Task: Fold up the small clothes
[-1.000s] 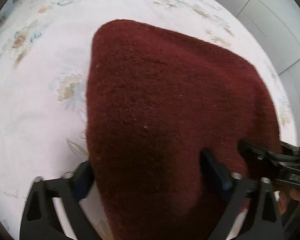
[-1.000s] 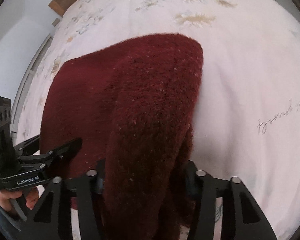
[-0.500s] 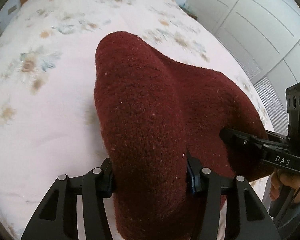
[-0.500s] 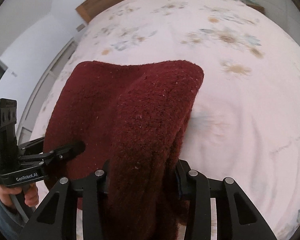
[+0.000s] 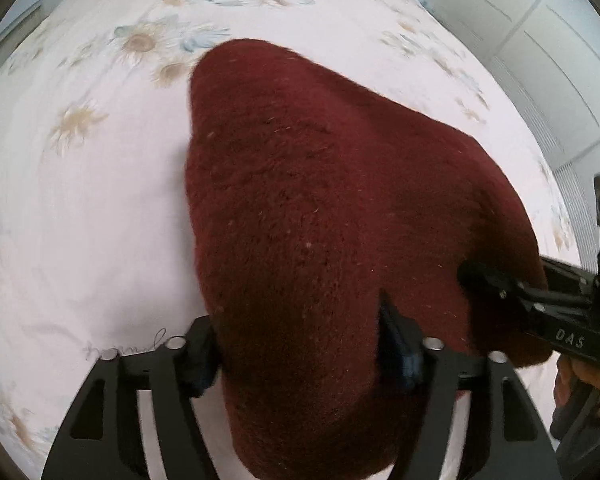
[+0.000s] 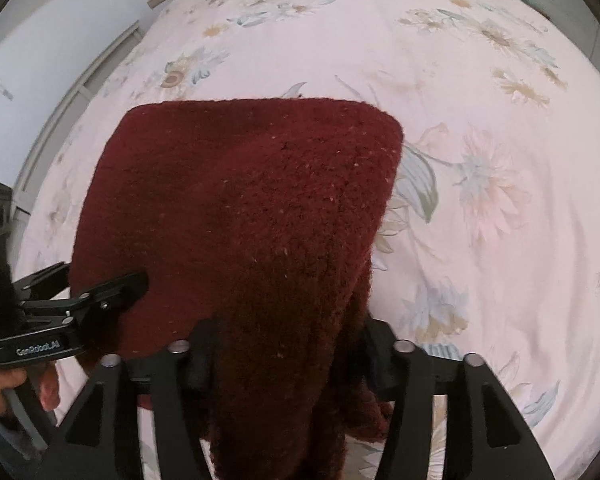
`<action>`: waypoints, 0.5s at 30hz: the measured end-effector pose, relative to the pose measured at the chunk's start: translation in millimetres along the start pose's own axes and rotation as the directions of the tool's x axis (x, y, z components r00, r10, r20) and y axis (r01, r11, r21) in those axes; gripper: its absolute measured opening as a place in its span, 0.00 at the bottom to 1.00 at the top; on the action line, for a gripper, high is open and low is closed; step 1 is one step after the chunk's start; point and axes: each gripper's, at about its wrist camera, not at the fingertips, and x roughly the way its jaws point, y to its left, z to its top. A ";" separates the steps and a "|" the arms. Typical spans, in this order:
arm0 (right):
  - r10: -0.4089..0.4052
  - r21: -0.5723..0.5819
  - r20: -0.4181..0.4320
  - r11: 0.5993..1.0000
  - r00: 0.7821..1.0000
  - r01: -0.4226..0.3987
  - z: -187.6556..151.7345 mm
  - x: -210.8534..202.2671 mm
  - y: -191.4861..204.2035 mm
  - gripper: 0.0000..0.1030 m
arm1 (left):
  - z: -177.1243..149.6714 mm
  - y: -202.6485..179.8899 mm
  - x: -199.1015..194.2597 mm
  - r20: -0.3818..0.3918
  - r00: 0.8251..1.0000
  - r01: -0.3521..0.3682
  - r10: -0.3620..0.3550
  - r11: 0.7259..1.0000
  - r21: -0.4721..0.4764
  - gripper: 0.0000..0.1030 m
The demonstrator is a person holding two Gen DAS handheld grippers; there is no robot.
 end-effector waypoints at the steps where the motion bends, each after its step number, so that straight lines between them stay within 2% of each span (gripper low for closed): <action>1: -0.008 -0.008 0.000 1.000 1.000 0.008 -0.5 0.3 0.7 0.60 | -3.1 3.4 -0.4 0.010 1.000 -0.002 0.002 1.000 -0.016 0.71; 3: -0.013 -0.009 0.006 1.000 1.000 0.013 -1.0 0.9 -0.3 0.64 | -7.6 11.2 -2.8 0.015 1.000 -0.021 0.021 0.999 -0.025 0.77; 4: -0.019 -0.008 0.013 1.000 1.000 0.019 -1.6 1.1 -1.7 0.68 | -8.7 11.4 -2.6 0.017 0.999 -0.034 0.034 0.999 -0.023 0.83; 5: -0.027 -0.007 0.021 1.000 0.999 0.027 -1.1 0.7 -1.7 0.75 | -13.7 10.4 -5.1 0.017 0.999 -0.050 0.050 0.999 -0.020 0.88; 7: -0.031 -0.005 0.033 1.000 0.999 0.031 -5.3 -7.0 -0.9 0.78 | -14.7 2.7 -5.2 0.011 0.997 -0.071 0.071 0.997 -0.019 0.93; 10: -0.048 -0.002 0.060 0.999 0.997 0.048 -6.8 -21.0 -2.3 0.84 | -11.9 8.4 -8.2 -0.019 0.998 -0.065 0.064 0.996 -0.060 0.93; 11: -0.060 -0.010 0.076 0.998 0.995 0.061 -7.1 -25.7 -1.0 0.88 | -0.9 1.1 -5.6 -0.025 0.998 -0.067 0.065 0.995 -0.070 0.93; 12: -0.067 -0.018 0.096 0.997 0.993 0.069 -8.1 -30.9 0.5 0.97 | -0.4 2.0 -9.9 -0.026 0.997 -0.070 0.068 0.995 -0.077 0.93; 15: -0.065 -0.034 0.121 0.997 0.991 0.069 -12.2 -37.2 3.7 0.99 | -2.6 4.6 -31.0 0.009 0.993 -0.116 0.116 0.991 -0.061 0.99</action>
